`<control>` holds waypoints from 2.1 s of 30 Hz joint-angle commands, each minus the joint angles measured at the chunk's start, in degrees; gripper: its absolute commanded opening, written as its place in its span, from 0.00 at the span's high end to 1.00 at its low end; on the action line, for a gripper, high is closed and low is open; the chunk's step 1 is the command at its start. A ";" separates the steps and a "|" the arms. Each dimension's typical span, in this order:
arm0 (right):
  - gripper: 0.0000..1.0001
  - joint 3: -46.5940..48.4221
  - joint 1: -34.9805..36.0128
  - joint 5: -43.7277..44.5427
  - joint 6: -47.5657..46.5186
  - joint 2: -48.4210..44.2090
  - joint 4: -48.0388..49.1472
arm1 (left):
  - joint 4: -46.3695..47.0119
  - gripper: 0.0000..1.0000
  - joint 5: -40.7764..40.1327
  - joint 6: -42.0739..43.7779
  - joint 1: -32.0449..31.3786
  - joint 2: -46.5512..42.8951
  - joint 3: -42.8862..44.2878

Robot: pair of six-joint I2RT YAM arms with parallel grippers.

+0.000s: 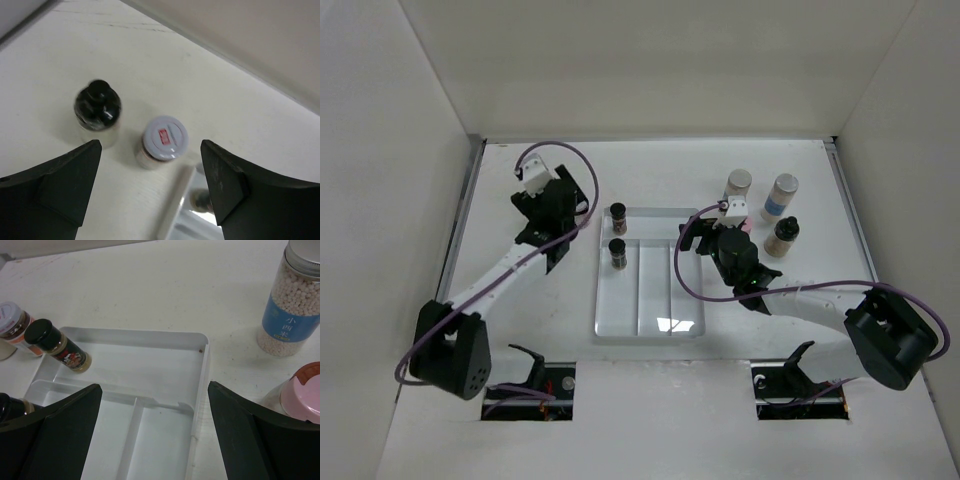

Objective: Organize the condiment bottles

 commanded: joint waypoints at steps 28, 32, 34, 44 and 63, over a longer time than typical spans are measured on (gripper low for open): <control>0.03 2.20 0.54 -0.40 0.13 0.50 1.71 | 2.38 0.39 4.35 -0.11 14.80 15.87 6.42; 0.03 2.20 0.54 -0.40 0.22 0.41 1.71 | 3.00 0.26 3.91 -0.12 14.62 13.92 5.97; 0.03 2.38 0.54 -0.40 -0.04 0.77 1.71 | 2.39 0.22 3.91 -0.20 14.71 13.92 6.24; 0.02 2.20 0.54 -0.40 -0.05 0.42 1.71 | 0.10 0.26 4.87 0.06 15.94 21.65 10.36; 0.02 2.55 0.54 -0.40 -0.22 1.12 1.62 | 2.13 0.68 -3.73 0.33 4.09 -5.03 -6.40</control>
